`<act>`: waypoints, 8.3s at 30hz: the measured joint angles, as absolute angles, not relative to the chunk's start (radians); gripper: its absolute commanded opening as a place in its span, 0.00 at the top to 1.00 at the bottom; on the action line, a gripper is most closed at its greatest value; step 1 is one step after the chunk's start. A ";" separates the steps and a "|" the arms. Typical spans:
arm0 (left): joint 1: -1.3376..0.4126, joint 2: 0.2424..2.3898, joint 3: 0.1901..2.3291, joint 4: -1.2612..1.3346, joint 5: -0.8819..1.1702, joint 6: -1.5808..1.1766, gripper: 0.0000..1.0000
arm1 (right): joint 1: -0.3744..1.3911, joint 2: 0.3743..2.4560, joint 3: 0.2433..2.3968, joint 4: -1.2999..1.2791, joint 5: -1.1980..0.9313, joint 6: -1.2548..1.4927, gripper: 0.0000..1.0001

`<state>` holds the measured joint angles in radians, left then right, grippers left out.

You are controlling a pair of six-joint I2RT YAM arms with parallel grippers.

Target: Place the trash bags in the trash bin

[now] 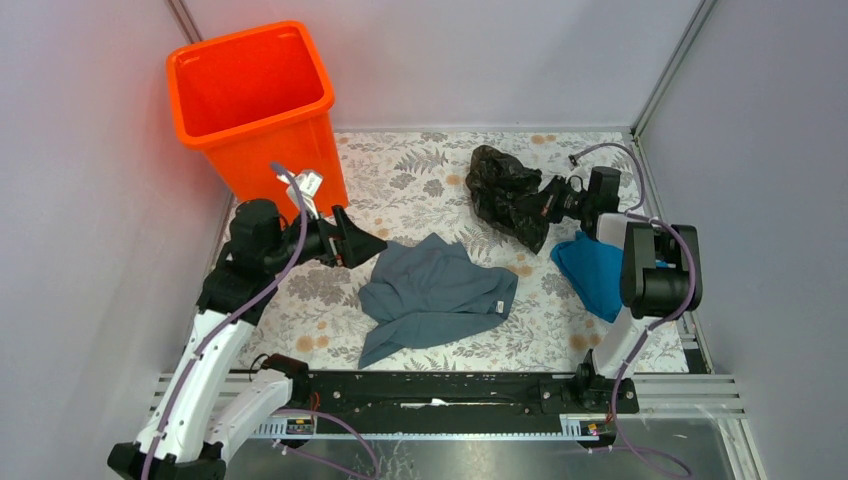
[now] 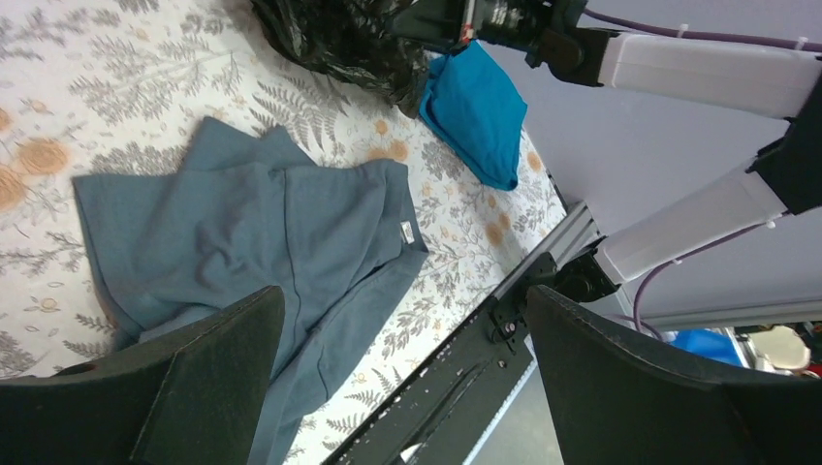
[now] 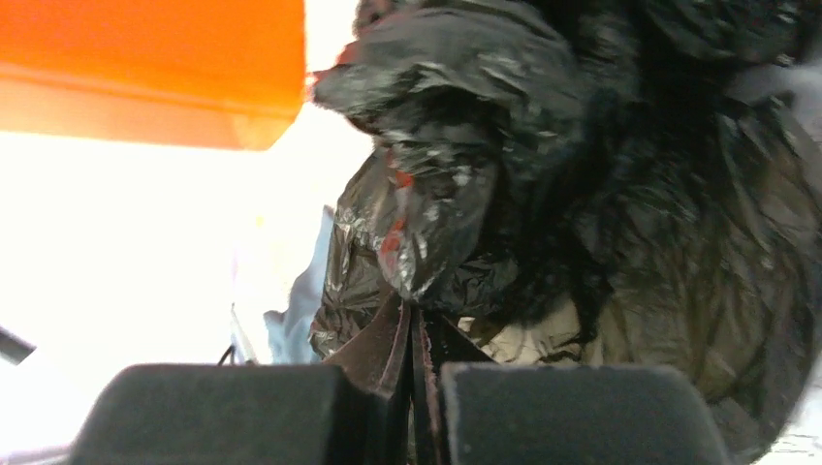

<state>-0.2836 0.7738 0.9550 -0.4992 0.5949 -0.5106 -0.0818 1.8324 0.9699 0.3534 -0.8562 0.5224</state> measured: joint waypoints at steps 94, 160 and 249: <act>-0.681 1.450 1.026 0.554 0.584 -1.277 0.54 | 0.243 0.928 0.925 0.170 -0.656 0.752 1.00; -0.509 0.767 0.756 -0.376 0.116 -0.619 1.00 | 0.167 1.086 0.876 -0.414 -0.151 0.659 0.01; -0.473 1.800 1.269 0.026 0.065 -0.490 1.00 | -0.094 1.533 0.999 0.152 -0.455 0.466 1.00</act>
